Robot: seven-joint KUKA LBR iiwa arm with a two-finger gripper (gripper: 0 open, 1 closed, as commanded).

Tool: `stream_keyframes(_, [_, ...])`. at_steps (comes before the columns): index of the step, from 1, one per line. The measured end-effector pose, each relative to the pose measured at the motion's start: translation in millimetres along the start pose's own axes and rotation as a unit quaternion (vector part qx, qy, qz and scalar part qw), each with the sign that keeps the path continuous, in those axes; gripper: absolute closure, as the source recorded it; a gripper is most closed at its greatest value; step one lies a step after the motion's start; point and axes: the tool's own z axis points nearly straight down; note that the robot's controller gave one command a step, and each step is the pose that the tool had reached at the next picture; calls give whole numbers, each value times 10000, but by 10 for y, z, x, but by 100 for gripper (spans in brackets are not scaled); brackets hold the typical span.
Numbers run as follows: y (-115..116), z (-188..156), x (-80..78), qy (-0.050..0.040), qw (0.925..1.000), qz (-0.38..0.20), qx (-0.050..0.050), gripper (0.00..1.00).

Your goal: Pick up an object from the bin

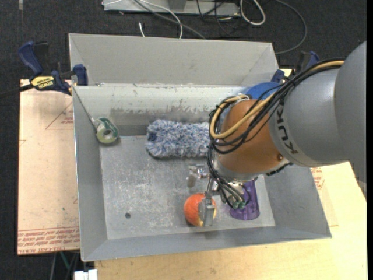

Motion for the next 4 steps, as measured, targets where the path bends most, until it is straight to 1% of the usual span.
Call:
stream_keyframes(1, [75,146,211,0,9999,-149,-46,100])
stream_keyframes(2, [76,146,211,-2,9999,-148,-47,100])
stream_keyframes(3, [136,129,194,15,9999,-161,-58,100])
stream_keyframes(4, [109,-869,260,21,9998,-185,-55,100])
